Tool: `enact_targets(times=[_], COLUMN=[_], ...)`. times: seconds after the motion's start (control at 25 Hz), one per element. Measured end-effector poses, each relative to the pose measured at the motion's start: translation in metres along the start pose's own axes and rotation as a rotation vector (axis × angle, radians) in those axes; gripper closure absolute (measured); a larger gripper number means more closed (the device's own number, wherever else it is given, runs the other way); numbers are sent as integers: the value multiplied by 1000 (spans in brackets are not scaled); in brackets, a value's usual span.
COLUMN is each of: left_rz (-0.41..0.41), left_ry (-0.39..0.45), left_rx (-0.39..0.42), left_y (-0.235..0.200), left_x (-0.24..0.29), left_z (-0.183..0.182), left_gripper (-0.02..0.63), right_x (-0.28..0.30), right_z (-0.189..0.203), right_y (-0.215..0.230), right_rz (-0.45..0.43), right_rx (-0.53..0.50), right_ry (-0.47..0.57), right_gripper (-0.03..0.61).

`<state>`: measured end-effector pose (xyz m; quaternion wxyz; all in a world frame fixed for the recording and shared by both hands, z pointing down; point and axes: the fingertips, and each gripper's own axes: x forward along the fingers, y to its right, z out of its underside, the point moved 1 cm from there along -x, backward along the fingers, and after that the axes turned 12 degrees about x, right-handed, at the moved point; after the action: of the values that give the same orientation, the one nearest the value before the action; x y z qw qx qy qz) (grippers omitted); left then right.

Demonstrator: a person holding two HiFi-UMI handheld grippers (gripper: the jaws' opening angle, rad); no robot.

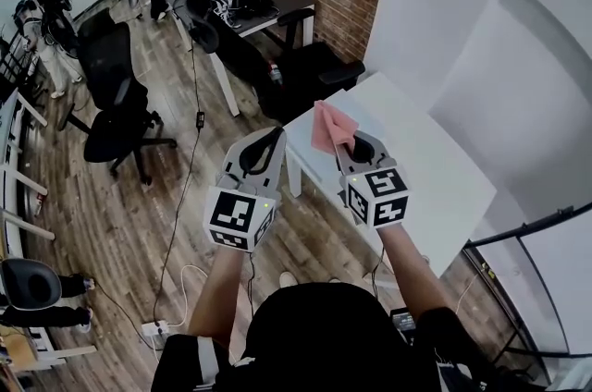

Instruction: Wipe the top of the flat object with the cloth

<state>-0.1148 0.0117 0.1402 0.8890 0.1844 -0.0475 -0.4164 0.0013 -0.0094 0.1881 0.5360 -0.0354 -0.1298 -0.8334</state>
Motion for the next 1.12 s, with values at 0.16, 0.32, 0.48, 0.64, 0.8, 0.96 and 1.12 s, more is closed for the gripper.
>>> enact_targets(times=[0.16, 0.32, 0.48, 0.64, 0.8, 0.96, 1.12], left_rz=[-13, -24, -18, -18, -24, -23, -27], left_ry=[1, 0, -9, -9, -7, -11, -12], left_rx=[5, 3, 24, 12, 11, 12, 17], left_y=[15, 29, 46, 55, 64, 71, 75], left_x=[1, -1, -1, -3, -3, -4, -5], left_z=[-11, -17, -22, -28, -32, -35, -39], left_gripper=[598, 598, 598, 598, 598, 598, 598], right_x=[-16, -33, -51, -63, -70, -75, -80], right_z=[-6, -10, -11, -13, -13, -14, -15], right_y=[8, 10, 14, 18, 21, 21, 22], right_rz=[-14, -32, -34, -32, -40, -47, -54], right_rx=[0, -19, -35, -28, -25, -24, -22], right_ry=[17, 33, 41, 48, 52, 53, 56], right_gripper=[532, 532, 532, 532, 532, 532, 532])
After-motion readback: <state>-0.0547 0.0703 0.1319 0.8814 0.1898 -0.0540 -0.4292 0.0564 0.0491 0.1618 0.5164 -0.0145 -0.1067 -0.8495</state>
